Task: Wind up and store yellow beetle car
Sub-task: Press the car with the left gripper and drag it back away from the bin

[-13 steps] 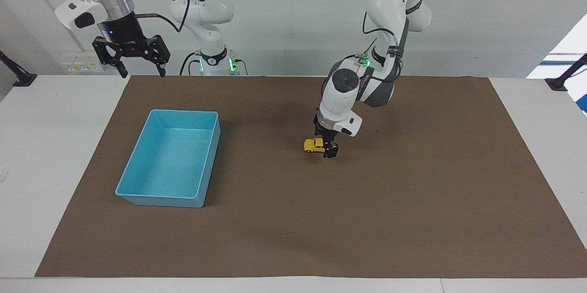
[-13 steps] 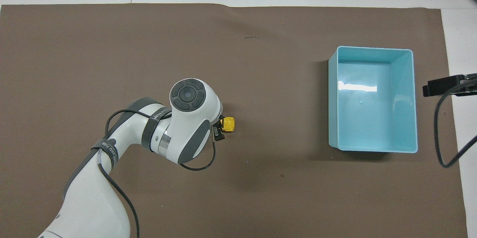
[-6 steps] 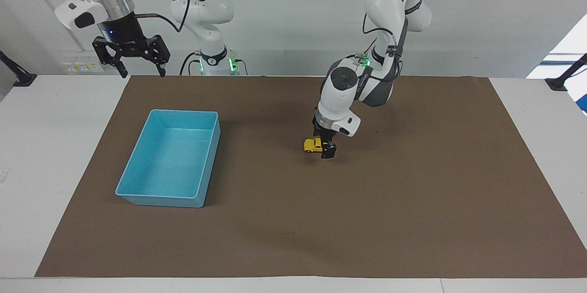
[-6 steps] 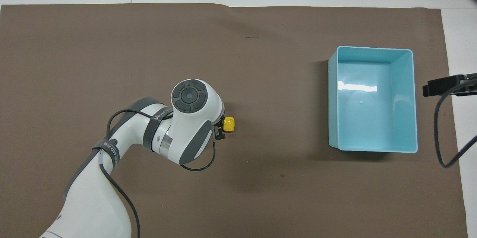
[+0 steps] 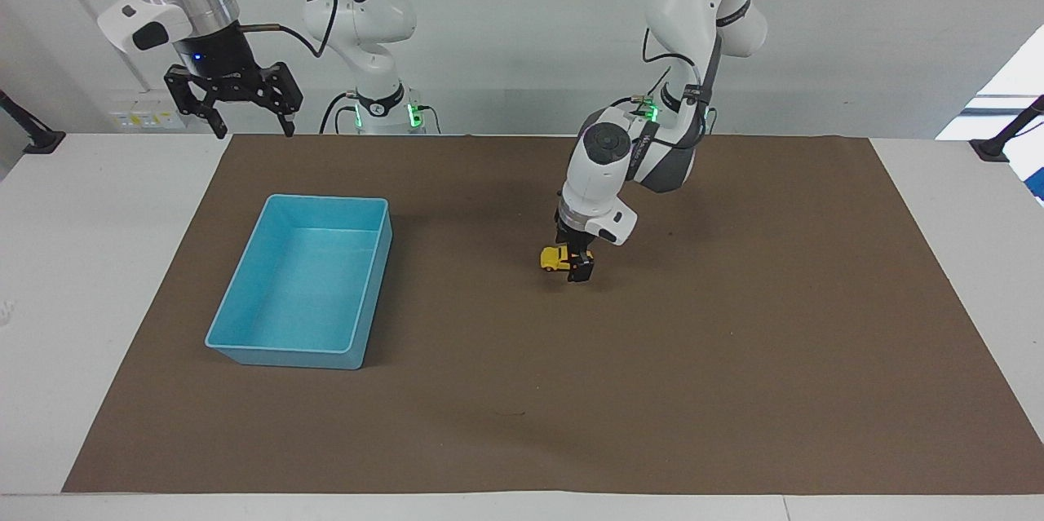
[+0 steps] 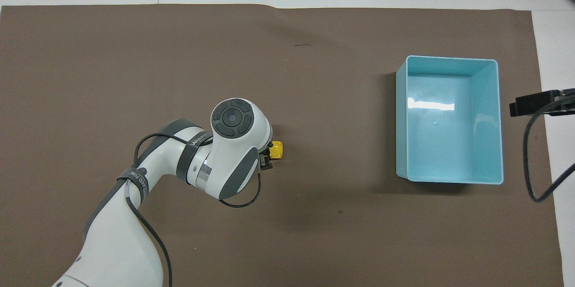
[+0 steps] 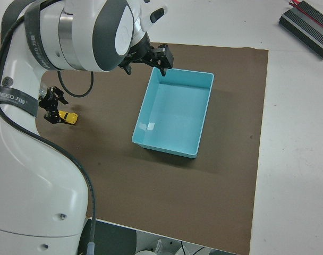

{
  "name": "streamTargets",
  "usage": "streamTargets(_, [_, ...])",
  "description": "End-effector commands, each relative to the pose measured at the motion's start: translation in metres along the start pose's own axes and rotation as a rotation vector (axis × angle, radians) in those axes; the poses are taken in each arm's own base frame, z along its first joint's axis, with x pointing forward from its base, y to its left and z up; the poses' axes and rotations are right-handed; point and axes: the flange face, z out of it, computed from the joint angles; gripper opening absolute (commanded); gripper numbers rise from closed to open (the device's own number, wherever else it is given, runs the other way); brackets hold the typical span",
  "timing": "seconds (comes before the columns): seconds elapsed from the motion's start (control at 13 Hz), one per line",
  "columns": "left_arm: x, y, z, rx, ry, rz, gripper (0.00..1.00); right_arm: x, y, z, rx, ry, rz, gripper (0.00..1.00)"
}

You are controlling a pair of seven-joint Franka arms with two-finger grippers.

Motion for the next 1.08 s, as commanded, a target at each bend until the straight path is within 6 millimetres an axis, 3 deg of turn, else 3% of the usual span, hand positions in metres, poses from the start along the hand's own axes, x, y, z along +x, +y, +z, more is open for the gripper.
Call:
streamTargets(0.0, [0.0,-0.001,0.003,-0.01,0.011,0.021,0.13,-0.004,0.002,-0.003,0.013,0.001,0.023,1.0])
streamTargets(0.08, [0.001,-0.001,0.003,-0.01,0.011,0.024,0.0,-0.003,0.001,-0.003,0.013,0.001,0.022,1.0])
streamTargets(0.69, [0.019,0.01,0.01,0.004,0.024,0.055,0.0,-0.003,0.001,-0.003,0.013,0.001,0.022,1.0])
streamTargets(1.0, [0.046,0.024,0.012,0.028,0.044,0.044,0.0,-0.003,0.001,-0.003,0.013,0.001,0.022,1.0])
